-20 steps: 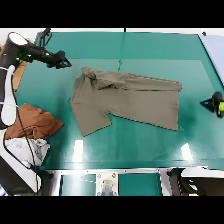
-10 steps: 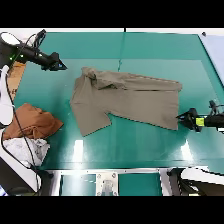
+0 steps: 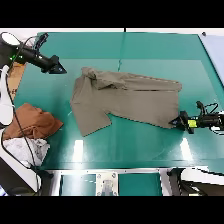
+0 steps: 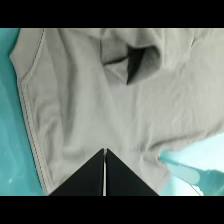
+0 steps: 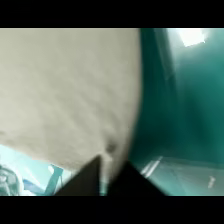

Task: Fold the shirts.

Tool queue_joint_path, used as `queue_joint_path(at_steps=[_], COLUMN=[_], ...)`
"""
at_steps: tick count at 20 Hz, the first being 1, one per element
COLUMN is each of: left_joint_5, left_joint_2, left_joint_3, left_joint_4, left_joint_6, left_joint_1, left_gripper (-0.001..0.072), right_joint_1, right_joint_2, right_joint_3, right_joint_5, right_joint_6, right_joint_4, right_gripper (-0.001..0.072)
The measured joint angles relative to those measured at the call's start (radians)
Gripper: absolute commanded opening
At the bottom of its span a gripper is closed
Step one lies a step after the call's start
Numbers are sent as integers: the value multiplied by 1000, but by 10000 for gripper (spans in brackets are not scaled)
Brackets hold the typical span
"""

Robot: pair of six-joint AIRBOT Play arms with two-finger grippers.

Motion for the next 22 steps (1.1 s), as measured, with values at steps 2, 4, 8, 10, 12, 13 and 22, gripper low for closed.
queue_joint_path(at_steps=[2,4,8,10,12,13,22], left_joint_5=[-28,-61,-73,-29,43,85,604], left_joint_2=[1,6,87,159,230,264,387], left_joint_3=[-10,-25,-129,-247,-396,-478,-1039], left_joint_4=[8,24,75,94,100,101,-9], left_joint_6=[-16,-36,-60,-68,-79,-87,-173], left_joint_1=[0,-1,-14,-27,-53,-70,-245], left_gripper=[26,26,25,27,28,29,548], right_joint_1=[2,-14,-113,-144,-157,-158,-149], right_joint_2=[1,1,2,0,-15,-25,-74], right_joint_3=[12,60,209,247,263,269,281], right_joint_5=[0,-26,-33,-27,-27,-29,-37], right_joint_6=[2,2,29,32,32,31,27], right_joint_4=[0,-21,-41,-43,-44,-43,-28], right_gripper=[13,13,13,13,13,13,13])
